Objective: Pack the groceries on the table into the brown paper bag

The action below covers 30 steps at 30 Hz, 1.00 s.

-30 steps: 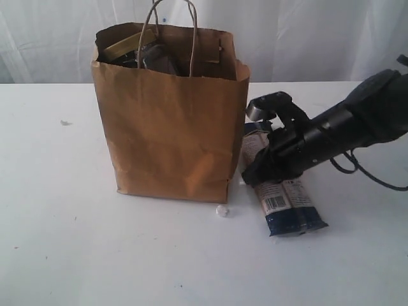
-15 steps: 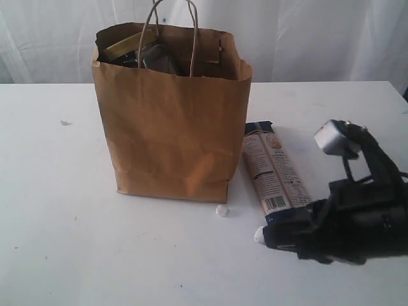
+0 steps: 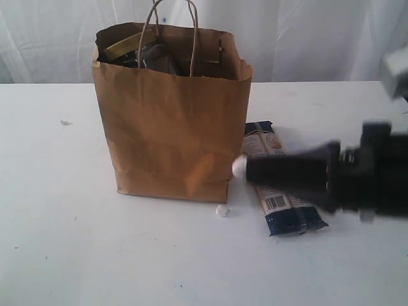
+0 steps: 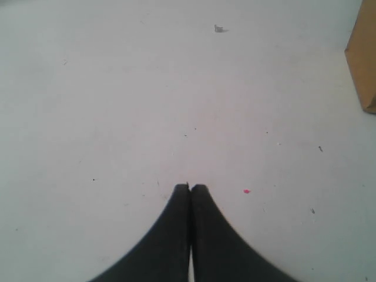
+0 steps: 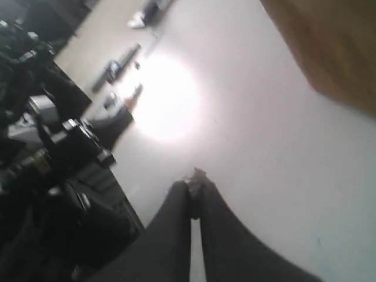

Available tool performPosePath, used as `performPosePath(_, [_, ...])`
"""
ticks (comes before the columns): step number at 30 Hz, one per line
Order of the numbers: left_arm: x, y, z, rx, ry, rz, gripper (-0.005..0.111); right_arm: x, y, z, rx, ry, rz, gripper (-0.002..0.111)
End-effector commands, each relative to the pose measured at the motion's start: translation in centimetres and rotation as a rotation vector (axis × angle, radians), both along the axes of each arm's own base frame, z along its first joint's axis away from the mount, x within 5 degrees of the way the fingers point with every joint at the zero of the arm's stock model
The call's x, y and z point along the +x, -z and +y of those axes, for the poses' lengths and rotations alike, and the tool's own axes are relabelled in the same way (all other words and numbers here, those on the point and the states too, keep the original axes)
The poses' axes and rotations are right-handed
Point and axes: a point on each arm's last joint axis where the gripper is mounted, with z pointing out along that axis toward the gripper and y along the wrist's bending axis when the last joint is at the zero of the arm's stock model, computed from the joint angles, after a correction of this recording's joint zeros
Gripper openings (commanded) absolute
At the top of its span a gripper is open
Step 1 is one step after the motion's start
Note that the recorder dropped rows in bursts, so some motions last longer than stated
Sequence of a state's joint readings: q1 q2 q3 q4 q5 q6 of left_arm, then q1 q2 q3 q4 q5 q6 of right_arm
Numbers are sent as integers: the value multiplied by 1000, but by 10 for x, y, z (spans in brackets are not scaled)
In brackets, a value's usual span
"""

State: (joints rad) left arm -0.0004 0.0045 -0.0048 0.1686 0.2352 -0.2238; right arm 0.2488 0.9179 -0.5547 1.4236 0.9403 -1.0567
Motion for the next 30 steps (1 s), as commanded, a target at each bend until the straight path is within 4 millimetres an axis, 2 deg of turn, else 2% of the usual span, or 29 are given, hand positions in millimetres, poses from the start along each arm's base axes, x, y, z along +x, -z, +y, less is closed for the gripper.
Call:
performPosePath(1, [0, 1, 0, -3, 6, -4, 0, 17, -68, -1, 114, 110, -209, 0])
performPosePath(4, [0, 1, 0, -3, 6, -4, 0, 34, -97, -2, 93, 184, -305, 0])
performPosePath(7, [0, 1, 0, -3, 6, -4, 0, 56, -109, 3, 30, 178, -347, 0])
performPosePath(11, [0, 1, 0, -3, 6, -4, 0, 100, -105, 10, -21, 223, -318, 0])
performPosePath(13, [0, 1, 0, -3, 6, -4, 0, 130, -90, 20, -38, 185, -252, 0])
performPosePath(17, [0, 1, 0, -3, 6, -4, 0, 155, -65, 31, -52, 104, -155, 0])
performPosePath(21, [0, 1, 0, -3, 6, -4, 0, 178, -47, 35, -64, 139, -106, 0])
performPosePath(25, [0, 1, 0, -3, 6, -4, 0, 182, -40, 38, -85, 94, -114, 0])
performPosePath(27, [0, 1, 0, -3, 6, -4, 0, 182, -39, 38, -125, 68, -177, 6])
performPosePath(30, [0, 1, 0, -3, 6, -4, 0, 182, -39, 38, -134, 58, -199, 21])
